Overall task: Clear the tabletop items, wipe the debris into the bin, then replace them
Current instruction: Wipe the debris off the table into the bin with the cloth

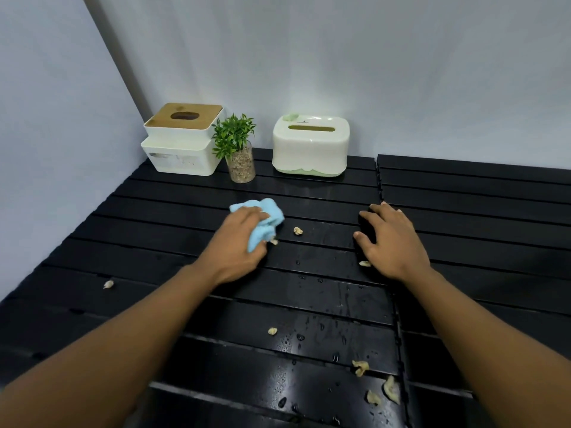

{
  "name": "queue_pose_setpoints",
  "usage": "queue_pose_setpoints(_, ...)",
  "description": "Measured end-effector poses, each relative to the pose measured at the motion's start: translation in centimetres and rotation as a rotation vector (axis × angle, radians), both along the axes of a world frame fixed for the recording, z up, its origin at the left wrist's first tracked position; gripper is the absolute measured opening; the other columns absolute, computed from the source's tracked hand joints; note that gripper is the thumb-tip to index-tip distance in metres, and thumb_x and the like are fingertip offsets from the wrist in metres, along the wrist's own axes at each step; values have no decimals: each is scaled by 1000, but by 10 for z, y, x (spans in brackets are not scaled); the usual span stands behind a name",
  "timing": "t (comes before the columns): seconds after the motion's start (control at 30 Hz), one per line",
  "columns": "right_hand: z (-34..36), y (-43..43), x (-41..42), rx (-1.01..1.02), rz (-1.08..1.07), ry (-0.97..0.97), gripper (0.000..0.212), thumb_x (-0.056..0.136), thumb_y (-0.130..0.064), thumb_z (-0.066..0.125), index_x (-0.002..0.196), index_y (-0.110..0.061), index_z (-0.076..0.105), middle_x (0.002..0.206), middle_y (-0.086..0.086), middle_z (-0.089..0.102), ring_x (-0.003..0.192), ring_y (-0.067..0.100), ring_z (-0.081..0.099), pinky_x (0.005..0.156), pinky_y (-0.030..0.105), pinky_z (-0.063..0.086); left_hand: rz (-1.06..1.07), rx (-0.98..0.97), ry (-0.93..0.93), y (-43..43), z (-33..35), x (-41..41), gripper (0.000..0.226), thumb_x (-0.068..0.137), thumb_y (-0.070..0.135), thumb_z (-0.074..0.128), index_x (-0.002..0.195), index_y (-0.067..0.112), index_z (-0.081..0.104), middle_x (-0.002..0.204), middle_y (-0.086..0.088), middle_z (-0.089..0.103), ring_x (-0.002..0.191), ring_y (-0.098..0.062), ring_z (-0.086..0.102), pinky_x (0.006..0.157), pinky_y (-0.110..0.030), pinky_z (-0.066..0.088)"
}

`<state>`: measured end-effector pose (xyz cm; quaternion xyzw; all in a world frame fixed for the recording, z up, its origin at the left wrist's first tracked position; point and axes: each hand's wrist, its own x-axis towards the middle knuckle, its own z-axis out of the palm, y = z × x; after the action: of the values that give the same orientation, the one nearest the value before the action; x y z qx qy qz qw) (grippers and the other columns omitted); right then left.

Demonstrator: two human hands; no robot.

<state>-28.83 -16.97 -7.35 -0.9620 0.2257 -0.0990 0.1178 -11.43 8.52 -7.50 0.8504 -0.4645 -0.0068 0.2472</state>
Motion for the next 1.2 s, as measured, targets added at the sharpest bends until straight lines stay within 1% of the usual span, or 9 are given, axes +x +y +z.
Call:
queue_pose_setpoints(0.17,3,-1,-2,70,-10,-22,48,95,-34,47,139,-18,46,150,4,38,145,21,20,120,37,9,-169,-131,102,-42,6,-61,40,81,21,57,121,20,56,126,6,57,117,-9,49,102,-21,34)
queue_pose_setpoints(0.3,2,-3,-3,109,-10,-64,44,96,-25,44,139,-19,47,151,3,38,146,18,19,119,34,7,31,-243,42,-13,28,-4,41,76,11,57,117,13,60,121,-4,62,111,-18,56,100,-20,37)
queue_pose_setpoints(0.47,-1,-4,-2,101,-7,-68,45,95,-21,43,139,-18,47,151,3,37,146,19,19,120,33,6,302,94,17,51,20,82,45,87,13,62,131,5,54,142,-17,47,131,-34,43,109,-35,27)
queue_pose_setpoints(0.53,-1,-3,-1,97,-1,-65,46,94,-19,42,140,-17,46,152,3,36,146,19,18,120,34,5,324,108,45,45,10,86,49,87,17,62,134,7,52,145,-15,44,133,-33,40,110,-38,27)
queue_pose_setpoints(0.77,1,3,-6,10,-55,-46,48,92,-15,40,141,-15,44,154,9,31,146,25,16,121,41,10,-152,60,49,-57,5,2,54,83,44,45,128,19,57,140,-2,52,132,-21,44,108,-29,29)
queue_pose_setpoints(0.9,10,-4,-17,92,-70,4,54,93,-17,42,146,-17,35,157,11,23,146,26,17,119,37,16,-368,55,116,-66,5,-50,48,83,40,39,127,31,57,143,16,47,138,-5,33,112,-26,25)
queue_pose_setpoints(1.0,11,-13,-34,49,11,60,57,97,-32,40,151,-20,24,159,6,20,147,20,14,120,35,11,-373,-48,157,-61,10,-48,44,83,25,46,125,24,60,134,12,56,129,-3,44,109,-20,31)
queue_pose_setpoints(1.1,7,-13,-49,-3,-30,57,62,98,-44,33,152,-18,18,160,3,16,148,17,9,121,37,4,-187,-149,113,-80,15,-16,41,83,19,49,122,18,61,126,4,61,117,-12,54,97,-14,35)
queue_pose_setpoints(1.2,3,-13,-50,-6,-81,71,66,96,-48,30,152,-15,17,161,3,10,149,18,3,121,36,2,-127,-65,80,-111,15,10,44,82,24,46,124,16,59,135,-3,56,122,-21,51,100,-20,31)
